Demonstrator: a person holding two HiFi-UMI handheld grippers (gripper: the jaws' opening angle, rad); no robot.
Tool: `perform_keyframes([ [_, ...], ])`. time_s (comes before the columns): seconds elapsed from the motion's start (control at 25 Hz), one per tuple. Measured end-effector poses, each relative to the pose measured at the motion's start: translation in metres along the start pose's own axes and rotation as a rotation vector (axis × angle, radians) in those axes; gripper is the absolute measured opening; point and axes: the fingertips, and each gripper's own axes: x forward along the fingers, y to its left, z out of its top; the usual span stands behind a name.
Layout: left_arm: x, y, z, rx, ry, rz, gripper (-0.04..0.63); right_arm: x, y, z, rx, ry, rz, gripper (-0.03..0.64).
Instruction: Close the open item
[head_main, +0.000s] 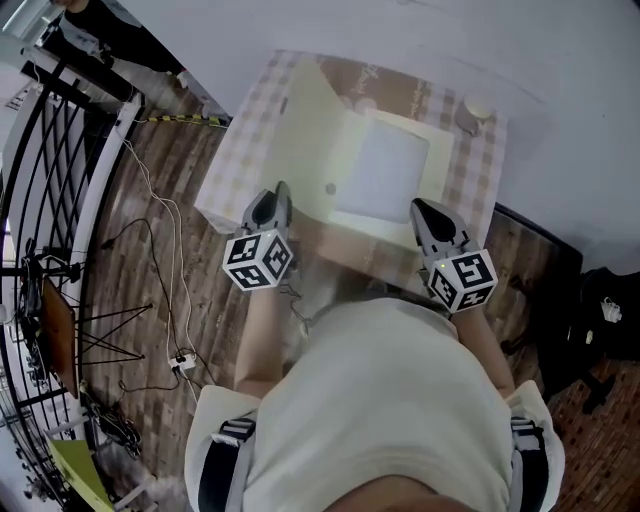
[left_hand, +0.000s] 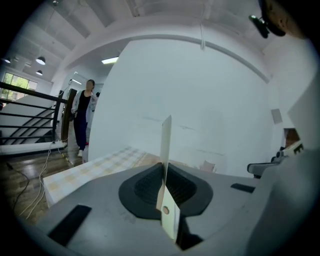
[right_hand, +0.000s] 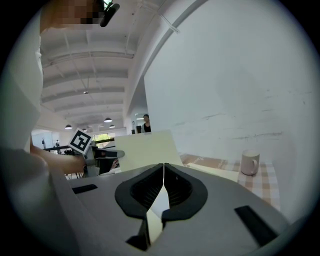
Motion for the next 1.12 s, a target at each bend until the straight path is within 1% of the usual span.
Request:
perform_keyframes([
  [0.16,-0.003,-0.036,0.0,0.115,0.014,-0.083,0.017,0.0,-0.006,0.001,-0.007,-0.002,0.012,0.002],
  [0.4,-0.005,-0.08,-0.007,0.216,0.044,-0.195,0.02,-0.007,-0.019,0.006,-0.011,-0.02,0.0,0.002],
  [0.48,-0.003,-0.093,-0.012,0.233,0.057,-0.232,0.02,-0.009,-0.027,0.007,-0.011,-0.023,-0.013,0.002],
  [0.6,-0.002,-0.111,-0.019,0.234,0.076,-0.284,0.029,-0.011,-0.039,0.011,-0.01,-0.034,-0.033,0.002],
  [0.68,-0.001,-0.121,-0.024,0.248,0.091,-0.313,0.031,-0.011,-0.046,0.013,-0.011,-0.043,-0.047,0.002],
  [1.0,0.001,-0.164,-0.055,0.372,0.175,-0.432,0.034,-0.009,-0.076,0.017,-0.014,-0.057,-0.109,0.002],
  [1.12,0.003,-0.176,-0.069,0.368,0.204,-0.477,0.035,-0.006,-0.086,0.018,-0.016,-0.054,-0.124,0.002],
])
